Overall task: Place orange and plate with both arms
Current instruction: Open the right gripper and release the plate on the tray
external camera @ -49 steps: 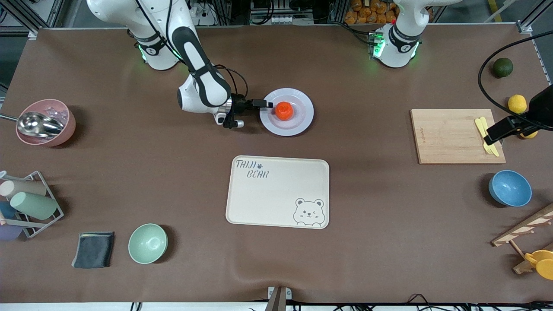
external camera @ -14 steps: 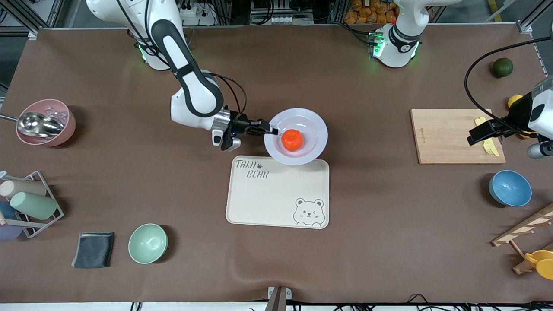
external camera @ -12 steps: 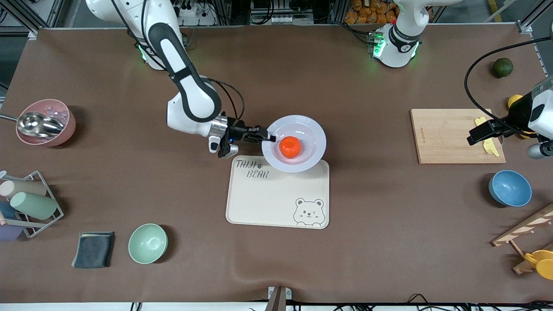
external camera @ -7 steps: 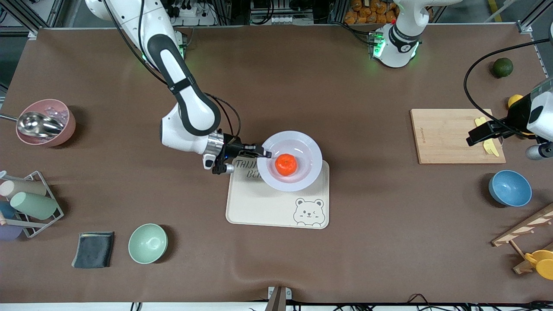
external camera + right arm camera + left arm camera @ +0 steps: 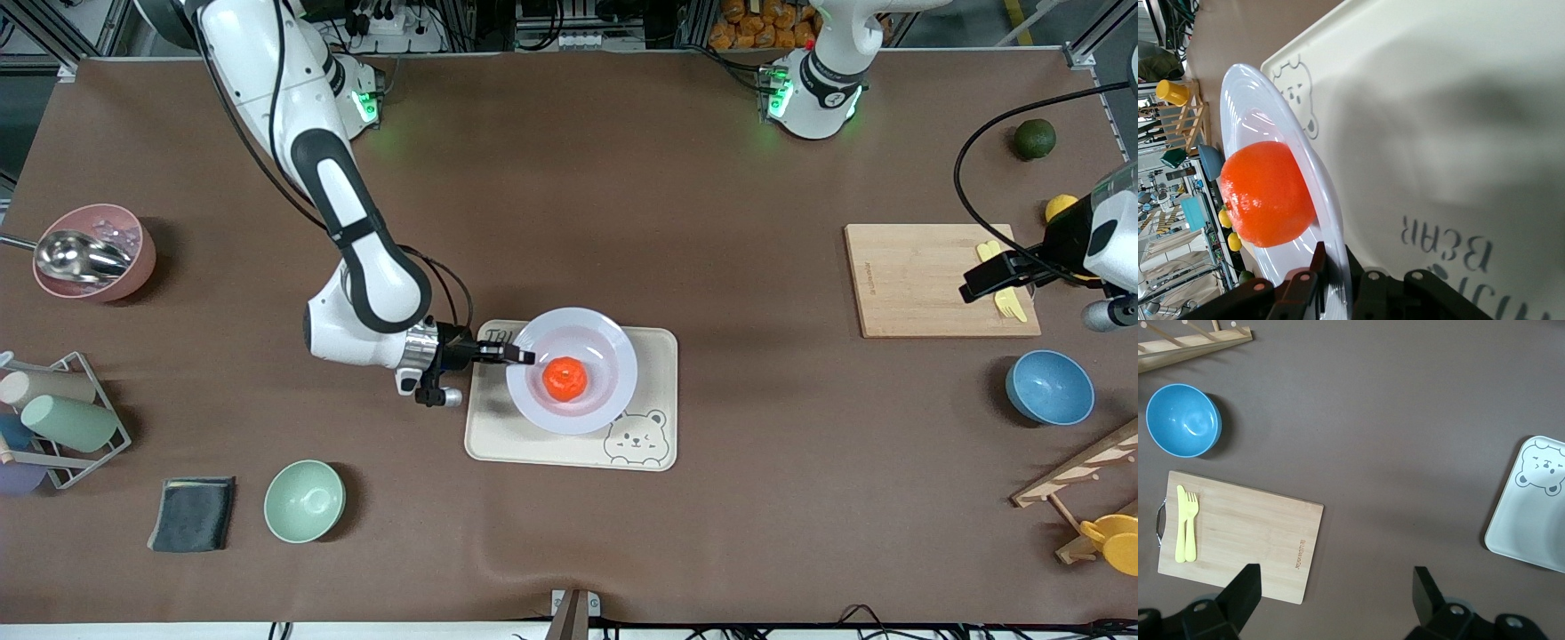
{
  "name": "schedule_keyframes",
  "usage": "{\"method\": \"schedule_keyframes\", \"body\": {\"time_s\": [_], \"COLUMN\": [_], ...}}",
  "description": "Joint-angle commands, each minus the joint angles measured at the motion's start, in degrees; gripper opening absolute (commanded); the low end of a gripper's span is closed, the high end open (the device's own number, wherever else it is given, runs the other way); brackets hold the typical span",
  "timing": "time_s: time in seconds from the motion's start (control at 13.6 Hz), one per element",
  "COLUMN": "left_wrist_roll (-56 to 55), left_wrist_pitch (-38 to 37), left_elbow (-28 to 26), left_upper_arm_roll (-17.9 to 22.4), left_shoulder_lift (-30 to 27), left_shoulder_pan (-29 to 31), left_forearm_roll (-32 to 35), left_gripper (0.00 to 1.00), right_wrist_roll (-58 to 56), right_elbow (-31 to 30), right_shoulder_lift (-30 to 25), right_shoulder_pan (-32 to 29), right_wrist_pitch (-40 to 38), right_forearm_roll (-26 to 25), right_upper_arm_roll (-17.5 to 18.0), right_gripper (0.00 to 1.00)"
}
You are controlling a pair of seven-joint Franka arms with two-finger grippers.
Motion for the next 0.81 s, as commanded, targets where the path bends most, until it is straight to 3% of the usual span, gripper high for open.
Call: {"method": "schedule_keyframes", "body": {"time_s": [0.0, 0.59, 0.66, 0.73], "left_wrist_roll": [1.2, 1.12, 1.12, 1.2], "left_wrist_pitch": [0.65, 1.26, 1.26, 1.26], "left_elbow": [-0.11, 0.24, 0.24, 0.33], "left_upper_arm_roll": [0.33, 0.24, 0.24, 0.24], "left_shoulder_lift": [-0.17, -0.17, -0.17, -0.17], "left_shoulder_pan": [0.51, 0.42, 0.51, 0.51], "left_forearm_roll": [-1.26, -1.35, -1.35, -1.35], "left_gripper": [1.0, 1.0, 1.0, 1.0], "right_wrist_roll": [1.02, -0.21, -0.21, -0.21], "right_elbow": [4.29, 5.53, 5.62, 5.62], "right_shoulder_lift": [3.89, 7.24, 7.16, 7.15], "right_shoulder_pan": [-0.38, -0.38, -0.38, -0.47], "right_wrist_pitch": [-0.39, -0.31, -0.31, -0.31], "right_forearm_roll": [-1.58, -1.23, -1.23, -1.05], "right_upper_arm_roll": [1.02, 1.02, 1.02, 1.02], "right_gripper": [0.0, 0.0, 0.23, 0.76]}}
